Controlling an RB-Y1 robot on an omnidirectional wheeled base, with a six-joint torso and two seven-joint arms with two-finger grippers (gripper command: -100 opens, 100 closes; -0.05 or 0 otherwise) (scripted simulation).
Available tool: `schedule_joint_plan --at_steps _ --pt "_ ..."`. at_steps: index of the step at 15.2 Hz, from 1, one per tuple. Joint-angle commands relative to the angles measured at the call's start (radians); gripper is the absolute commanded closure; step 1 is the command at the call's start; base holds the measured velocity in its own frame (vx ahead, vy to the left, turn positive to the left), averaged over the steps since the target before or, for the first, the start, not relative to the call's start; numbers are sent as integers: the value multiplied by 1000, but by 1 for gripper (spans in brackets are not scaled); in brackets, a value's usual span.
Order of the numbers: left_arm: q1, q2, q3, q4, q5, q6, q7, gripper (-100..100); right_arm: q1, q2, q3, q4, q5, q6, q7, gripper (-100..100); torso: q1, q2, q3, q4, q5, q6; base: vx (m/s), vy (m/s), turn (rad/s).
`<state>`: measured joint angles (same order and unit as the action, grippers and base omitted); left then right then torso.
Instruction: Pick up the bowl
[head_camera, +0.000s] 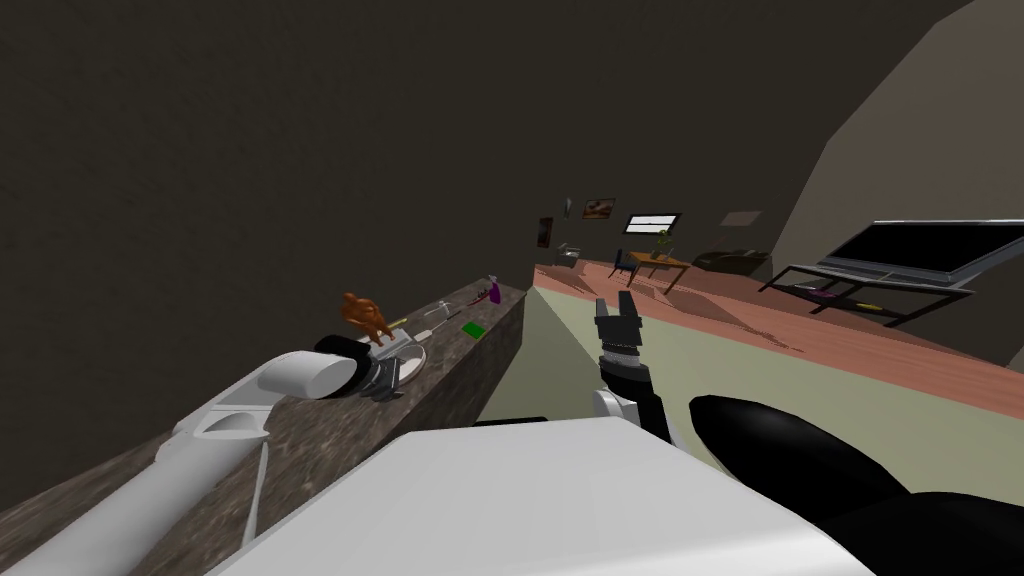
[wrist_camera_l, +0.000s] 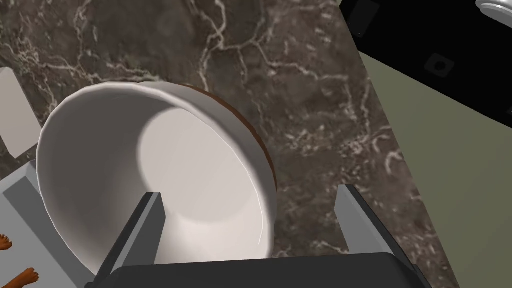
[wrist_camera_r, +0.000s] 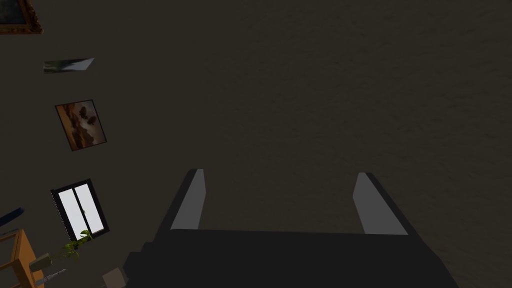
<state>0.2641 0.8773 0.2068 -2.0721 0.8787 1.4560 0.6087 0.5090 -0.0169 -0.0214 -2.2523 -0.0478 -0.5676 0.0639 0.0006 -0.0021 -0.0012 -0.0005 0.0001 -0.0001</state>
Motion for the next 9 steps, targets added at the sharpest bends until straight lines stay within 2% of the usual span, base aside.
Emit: schedule_joint_plan --at_steps 1,2,3,7,8,9 --pt "-4 7 0 5 11 33 11 -100 0 0 0 0 0 0 0 0 0 0 0 0 0 0 29 10 3" --pt "-8 15 3 9 26 63 21 -100 0 0 0 0 0 0 0 0 0 0 0 0 0 0 32 4 1" --pt "-8 15 3 9 26 63 21 -100 0 0 0 0 0 0 0 0 0 0 0 0 0 0 28 2 2" --pt "-17 35 10 21 61 137 45 -100 0 0 0 0 0 0 0 0 0 0 0 0 0 0 32 8 2" --pt "-15 30 7 17 52 118 40 -100 0 0 0 0 0 0 0 0 0 0 0 0 0 0 19 5 1" --pt "-17 18 -4 48 36 100 24 -100 0 0 0 0 0 0 0 0 0 0 0 0 0 0 1 -4 -37"
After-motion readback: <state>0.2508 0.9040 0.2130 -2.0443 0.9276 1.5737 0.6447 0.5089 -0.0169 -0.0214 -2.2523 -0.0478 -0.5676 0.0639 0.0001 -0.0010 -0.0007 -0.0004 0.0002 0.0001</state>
